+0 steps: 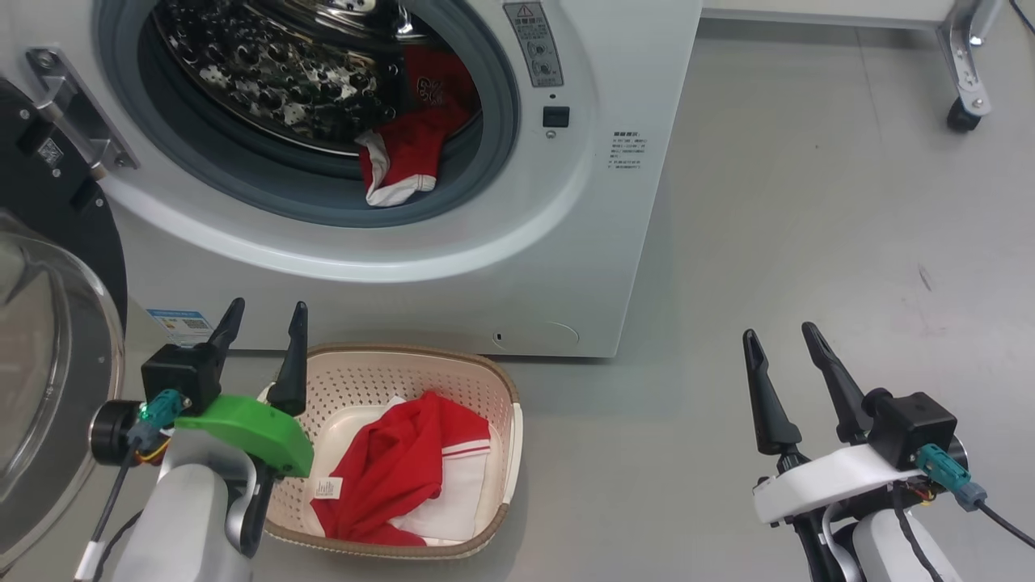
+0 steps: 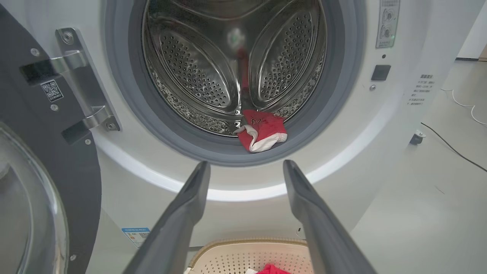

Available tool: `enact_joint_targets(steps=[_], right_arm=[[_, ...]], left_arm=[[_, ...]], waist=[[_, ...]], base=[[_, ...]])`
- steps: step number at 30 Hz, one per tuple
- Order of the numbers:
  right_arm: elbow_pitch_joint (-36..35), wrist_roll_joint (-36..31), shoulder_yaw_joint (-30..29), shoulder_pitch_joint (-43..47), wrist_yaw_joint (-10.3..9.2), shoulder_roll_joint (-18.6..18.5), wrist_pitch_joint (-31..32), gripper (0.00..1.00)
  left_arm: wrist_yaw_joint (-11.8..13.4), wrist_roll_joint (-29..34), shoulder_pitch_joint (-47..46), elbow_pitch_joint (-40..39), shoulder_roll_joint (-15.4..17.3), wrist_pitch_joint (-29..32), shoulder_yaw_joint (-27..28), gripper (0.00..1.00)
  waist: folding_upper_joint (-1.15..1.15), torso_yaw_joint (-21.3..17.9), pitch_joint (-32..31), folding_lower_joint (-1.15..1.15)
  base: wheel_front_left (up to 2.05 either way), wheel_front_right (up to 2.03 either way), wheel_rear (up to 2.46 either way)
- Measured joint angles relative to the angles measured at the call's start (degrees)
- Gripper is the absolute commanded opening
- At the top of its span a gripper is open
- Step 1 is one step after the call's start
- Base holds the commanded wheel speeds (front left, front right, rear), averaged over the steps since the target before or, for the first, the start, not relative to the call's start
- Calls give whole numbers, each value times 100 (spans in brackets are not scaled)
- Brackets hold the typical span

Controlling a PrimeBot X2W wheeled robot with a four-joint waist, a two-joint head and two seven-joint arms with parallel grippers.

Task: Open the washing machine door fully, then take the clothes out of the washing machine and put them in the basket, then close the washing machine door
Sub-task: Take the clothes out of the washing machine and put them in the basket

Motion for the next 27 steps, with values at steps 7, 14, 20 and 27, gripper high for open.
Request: enact_joint_targets(steps=[7, 14, 20, 27], right_arm=[[-21, 1, -14, 202, 5, -20, 0, 100], [-80, 8, -8, 307, 5, -19, 0, 100], [-113, 8, 3, 332, 7, -19, 0, 100], [-151, 8, 38, 405, 7, -19, 0, 100]], left_arm=[[0, -38, 424, -379, -46, -1, 71, 100], [0, -38, 767, -694, -65, -1, 74, 100], [1, -35, 948, -913, -70, -1, 55, 100], [5, -11, 1116, -1116, -76, -1, 32, 100]], waist=[[0, 65, -243, 0], [0, 62, -366, 0], [0, 44, -394, 0], [0, 15, -411, 0]], base=[[0, 0, 0], [0, 0, 0], [0, 0, 0], [0, 0, 0]])
